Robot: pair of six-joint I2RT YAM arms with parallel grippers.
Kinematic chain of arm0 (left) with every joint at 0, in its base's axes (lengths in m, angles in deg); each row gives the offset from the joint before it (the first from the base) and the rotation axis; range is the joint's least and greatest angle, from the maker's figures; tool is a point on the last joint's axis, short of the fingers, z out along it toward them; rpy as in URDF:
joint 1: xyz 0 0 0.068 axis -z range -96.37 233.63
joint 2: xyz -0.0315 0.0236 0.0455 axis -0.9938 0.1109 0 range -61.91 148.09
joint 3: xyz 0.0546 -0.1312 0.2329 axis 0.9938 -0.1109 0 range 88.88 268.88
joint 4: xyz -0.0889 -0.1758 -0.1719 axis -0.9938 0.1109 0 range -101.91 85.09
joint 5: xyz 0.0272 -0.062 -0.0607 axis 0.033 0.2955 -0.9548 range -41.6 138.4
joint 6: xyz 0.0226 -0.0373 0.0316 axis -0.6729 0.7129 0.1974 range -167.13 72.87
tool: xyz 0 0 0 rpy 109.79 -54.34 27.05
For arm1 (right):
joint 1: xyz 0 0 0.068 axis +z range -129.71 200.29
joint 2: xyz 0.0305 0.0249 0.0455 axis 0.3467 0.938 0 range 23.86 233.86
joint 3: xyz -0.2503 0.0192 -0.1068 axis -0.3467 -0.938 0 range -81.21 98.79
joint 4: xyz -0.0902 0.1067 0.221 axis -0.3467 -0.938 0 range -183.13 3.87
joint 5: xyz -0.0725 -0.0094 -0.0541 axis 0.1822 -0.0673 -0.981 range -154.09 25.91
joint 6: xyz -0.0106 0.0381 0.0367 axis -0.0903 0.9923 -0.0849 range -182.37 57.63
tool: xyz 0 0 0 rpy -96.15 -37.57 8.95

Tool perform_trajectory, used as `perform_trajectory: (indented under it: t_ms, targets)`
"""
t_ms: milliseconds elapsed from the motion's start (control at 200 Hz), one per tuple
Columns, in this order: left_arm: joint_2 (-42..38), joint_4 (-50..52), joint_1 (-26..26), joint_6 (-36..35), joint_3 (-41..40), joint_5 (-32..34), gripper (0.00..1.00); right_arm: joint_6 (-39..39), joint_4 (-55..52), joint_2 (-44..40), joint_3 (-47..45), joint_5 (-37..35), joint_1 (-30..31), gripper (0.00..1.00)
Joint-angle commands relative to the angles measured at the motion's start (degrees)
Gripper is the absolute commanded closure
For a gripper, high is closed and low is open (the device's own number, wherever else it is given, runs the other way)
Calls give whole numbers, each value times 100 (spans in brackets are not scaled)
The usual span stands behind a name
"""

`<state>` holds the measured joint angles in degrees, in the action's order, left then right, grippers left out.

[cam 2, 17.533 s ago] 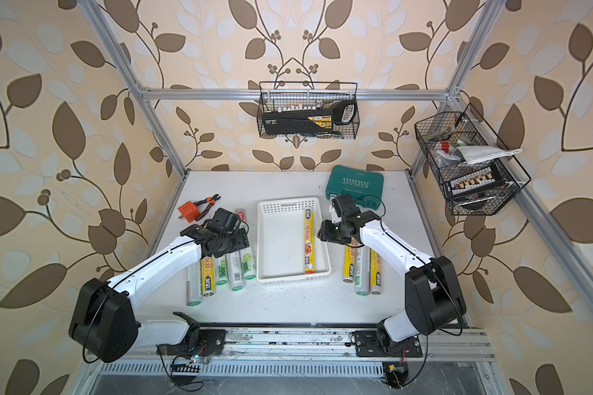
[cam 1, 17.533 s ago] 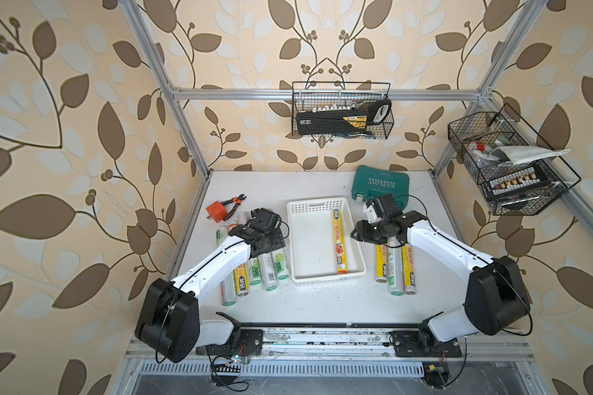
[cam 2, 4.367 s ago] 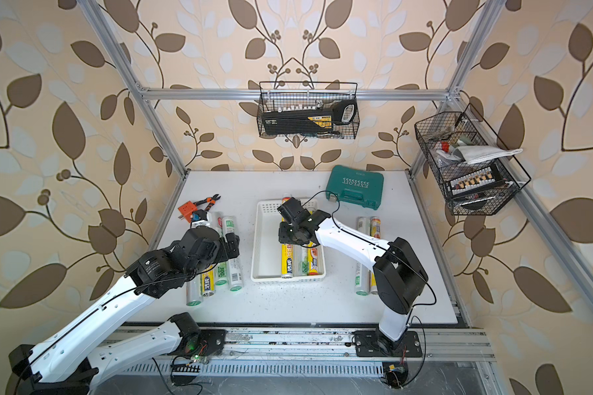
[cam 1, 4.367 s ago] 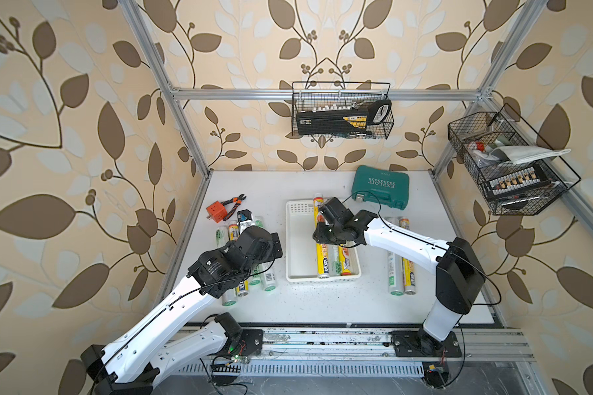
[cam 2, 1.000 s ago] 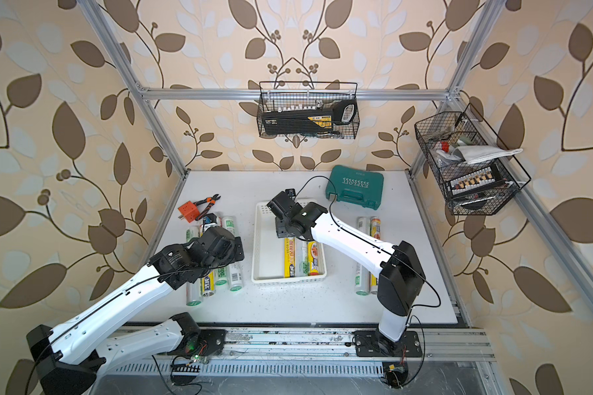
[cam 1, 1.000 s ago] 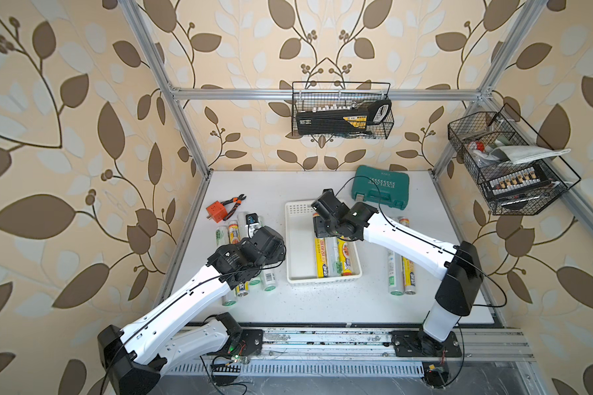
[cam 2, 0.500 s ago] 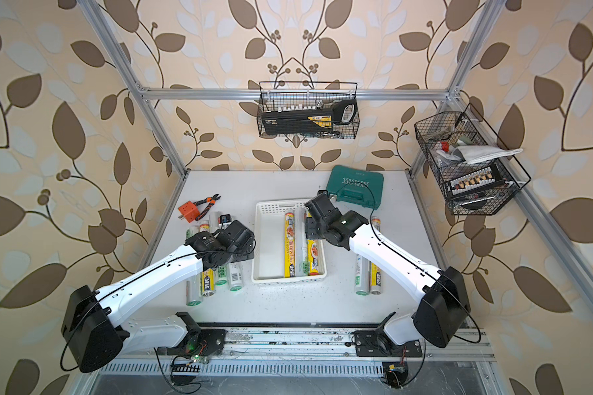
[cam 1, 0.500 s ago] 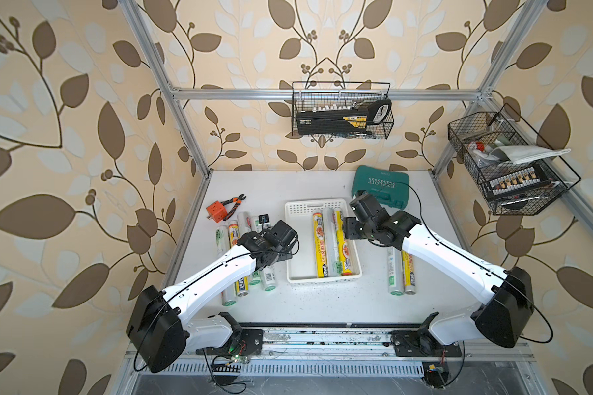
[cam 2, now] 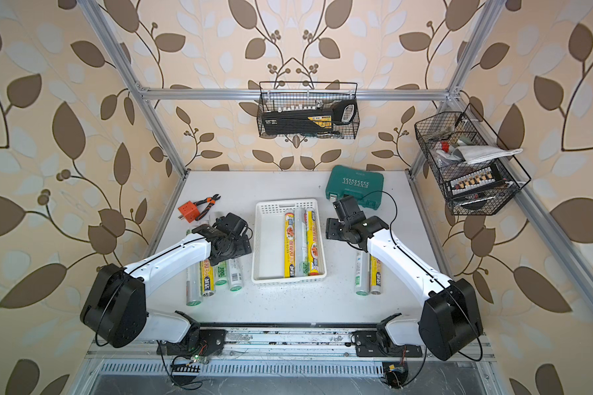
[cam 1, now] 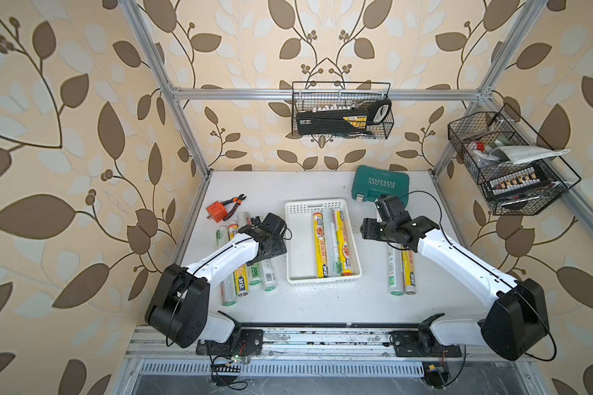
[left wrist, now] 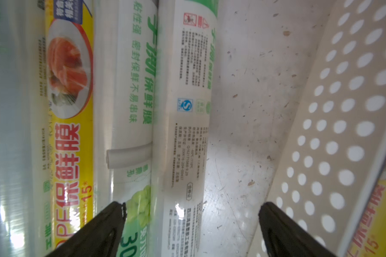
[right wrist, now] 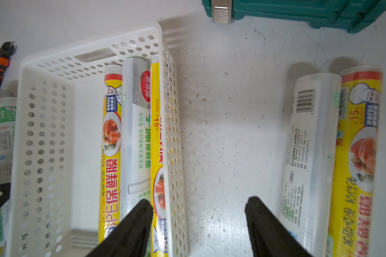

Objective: Put the plastic wrap into the basket
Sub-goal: Pick up the plastic wrap from the center of the board.

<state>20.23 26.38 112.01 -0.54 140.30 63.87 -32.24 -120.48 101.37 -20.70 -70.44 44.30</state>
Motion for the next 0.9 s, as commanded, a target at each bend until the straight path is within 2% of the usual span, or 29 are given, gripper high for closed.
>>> perform_trajectory:
  t_ms: [0, 315, 600, 900]
  targets:
    - [216, -292, -111, -88, 132, -292, 1, -104, 148, -36, -110, 172, -71, 31]
    - [653, -524, -197, -115, 239, -500, 2, -148, 218, 62, -164, 233, -123, 30]
    - [680, -680, -253, -233, 241, -586, 4, -148, 244, 141, -180, 239, -173, 31]
    - [727, -858, -374, -341, 257, -808, 18, -190, 262, 207, -189, 229, -196, 30]
